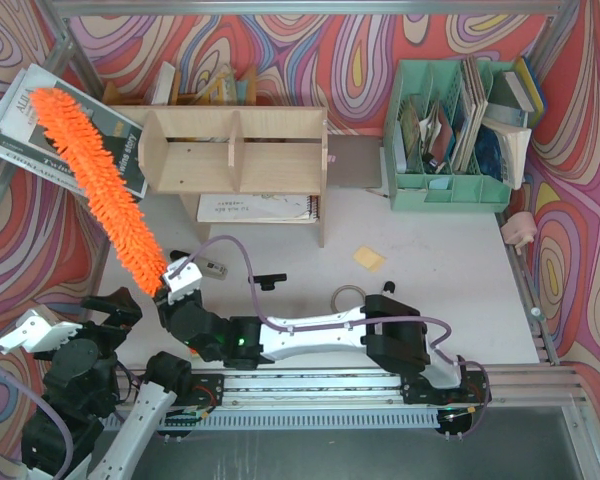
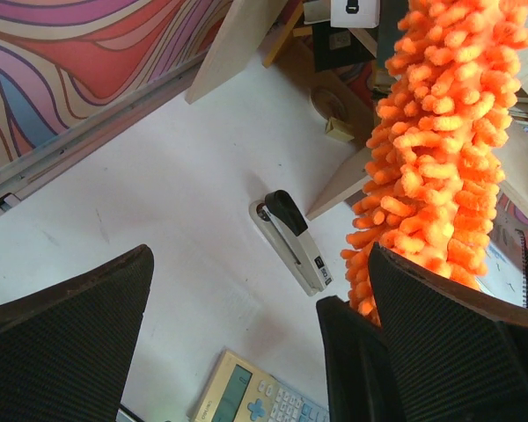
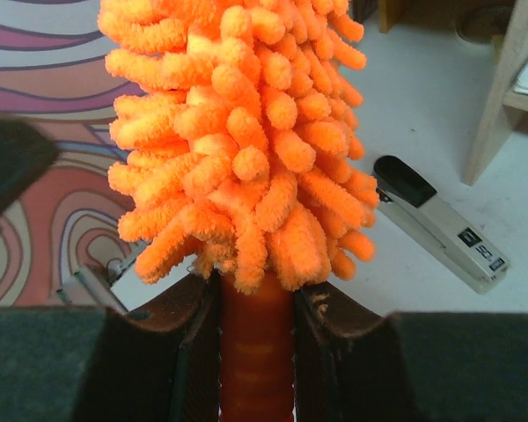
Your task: Dust the bookshelf with a duster
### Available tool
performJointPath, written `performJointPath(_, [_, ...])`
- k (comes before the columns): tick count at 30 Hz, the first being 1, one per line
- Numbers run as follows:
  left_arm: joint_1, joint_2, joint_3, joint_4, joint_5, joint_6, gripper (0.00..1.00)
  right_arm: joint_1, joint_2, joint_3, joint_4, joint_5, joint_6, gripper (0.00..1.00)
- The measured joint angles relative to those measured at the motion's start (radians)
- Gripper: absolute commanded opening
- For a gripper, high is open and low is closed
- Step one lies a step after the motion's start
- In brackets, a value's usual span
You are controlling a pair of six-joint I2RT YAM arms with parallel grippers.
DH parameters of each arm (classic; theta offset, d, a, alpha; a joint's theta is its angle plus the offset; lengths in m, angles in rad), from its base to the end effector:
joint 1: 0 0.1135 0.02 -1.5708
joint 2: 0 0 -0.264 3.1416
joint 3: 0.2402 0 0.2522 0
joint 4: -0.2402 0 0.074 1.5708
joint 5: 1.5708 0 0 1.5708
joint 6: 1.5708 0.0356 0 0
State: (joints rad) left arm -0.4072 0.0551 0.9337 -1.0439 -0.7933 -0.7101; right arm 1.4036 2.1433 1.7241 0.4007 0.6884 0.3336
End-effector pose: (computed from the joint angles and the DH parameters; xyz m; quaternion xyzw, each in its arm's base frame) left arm -0.0228 0.0375 0.3386 -0.3530 0.6581 -0.0660 0.6618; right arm 0.1076 0.5018 0.2886 -0.1391 0.6984 0.3479 0.6098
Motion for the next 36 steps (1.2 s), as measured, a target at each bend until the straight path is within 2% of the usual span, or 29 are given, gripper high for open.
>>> performJointPath(8, [0.000, 0.000, 0.000, 0.000, 0.000, 0.000, 0.98, -0.053, 0.000, 0.000, -0.087, 0.022, 0.101, 0.00])
performJointPath(20, [0.000, 0.000, 0.000, 0.000, 0.000, 0.000, 0.98, 0.020, 0.018, 0.031, -0.017, 0.005, 0.006, 0.00])
performJointPath(30, [0.000, 0.000, 0.000, 0.000, 0.000, 0.000, 0.98, -0.045, 0.018, 0.025, -0.106, 0.037, 0.133, 0.00])
performJointPath(36, [0.000, 0.000, -0.001, 0.000, 0.000, 0.000, 0.98, -0.047, 0.023, 0.043, -0.110, 0.023, 0.116, 0.00])
